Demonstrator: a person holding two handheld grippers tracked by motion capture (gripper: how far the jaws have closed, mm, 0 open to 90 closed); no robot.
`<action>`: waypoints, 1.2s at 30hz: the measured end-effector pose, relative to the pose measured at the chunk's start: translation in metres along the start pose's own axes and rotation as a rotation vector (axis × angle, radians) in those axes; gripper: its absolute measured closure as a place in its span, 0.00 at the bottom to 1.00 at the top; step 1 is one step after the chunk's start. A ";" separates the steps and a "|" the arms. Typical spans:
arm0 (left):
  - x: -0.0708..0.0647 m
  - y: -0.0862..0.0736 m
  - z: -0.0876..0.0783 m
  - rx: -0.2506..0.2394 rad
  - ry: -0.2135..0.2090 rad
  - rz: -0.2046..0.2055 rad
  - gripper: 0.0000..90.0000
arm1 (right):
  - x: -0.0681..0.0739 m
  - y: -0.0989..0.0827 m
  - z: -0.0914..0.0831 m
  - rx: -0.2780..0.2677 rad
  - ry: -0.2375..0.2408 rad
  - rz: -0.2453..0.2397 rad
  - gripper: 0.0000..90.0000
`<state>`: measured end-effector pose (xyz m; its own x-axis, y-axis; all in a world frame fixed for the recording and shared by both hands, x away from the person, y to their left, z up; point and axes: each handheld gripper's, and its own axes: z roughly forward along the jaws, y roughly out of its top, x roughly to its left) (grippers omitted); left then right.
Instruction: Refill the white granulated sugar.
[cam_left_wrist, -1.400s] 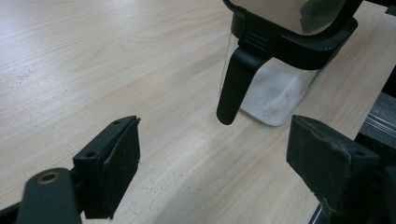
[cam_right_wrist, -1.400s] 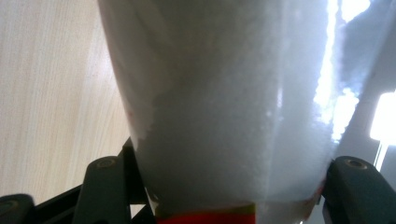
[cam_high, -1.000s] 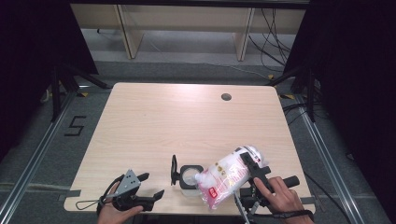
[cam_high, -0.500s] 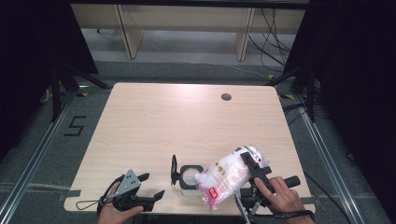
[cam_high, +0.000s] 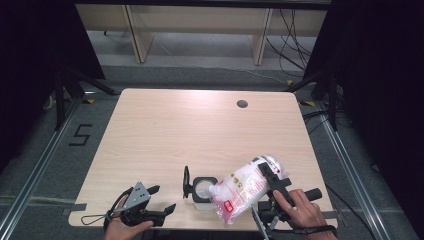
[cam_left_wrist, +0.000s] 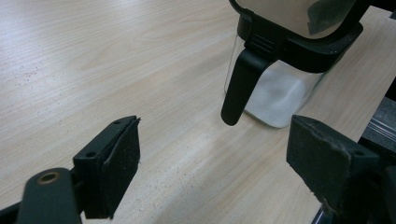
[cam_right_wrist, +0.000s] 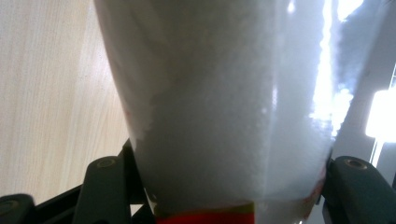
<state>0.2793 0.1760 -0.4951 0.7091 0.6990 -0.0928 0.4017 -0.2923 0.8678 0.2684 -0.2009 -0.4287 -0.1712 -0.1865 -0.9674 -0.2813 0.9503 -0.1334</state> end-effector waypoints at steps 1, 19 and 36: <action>-0.001 0.000 0.000 0.006 0.004 -0.016 0.19 | -0.002 0.000 0.000 -0.013 -0.010 -0.029 0.45; 0.001 0.000 -0.001 0.010 0.012 0.001 0.19 | -0.001 -0.002 0.000 0.002 0.008 -0.008 0.45; 0.001 0.000 -0.001 0.003 0.010 -0.005 0.19 | 0.001 -0.001 0.000 0.000 0.008 -0.015 0.45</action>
<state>0.2796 0.1770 -0.4946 0.7011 0.7071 -0.0919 0.4068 -0.2907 0.8661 0.2688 -0.2019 -0.4296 -0.1746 -0.2026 -0.9636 -0.2841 0.9474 -0.1477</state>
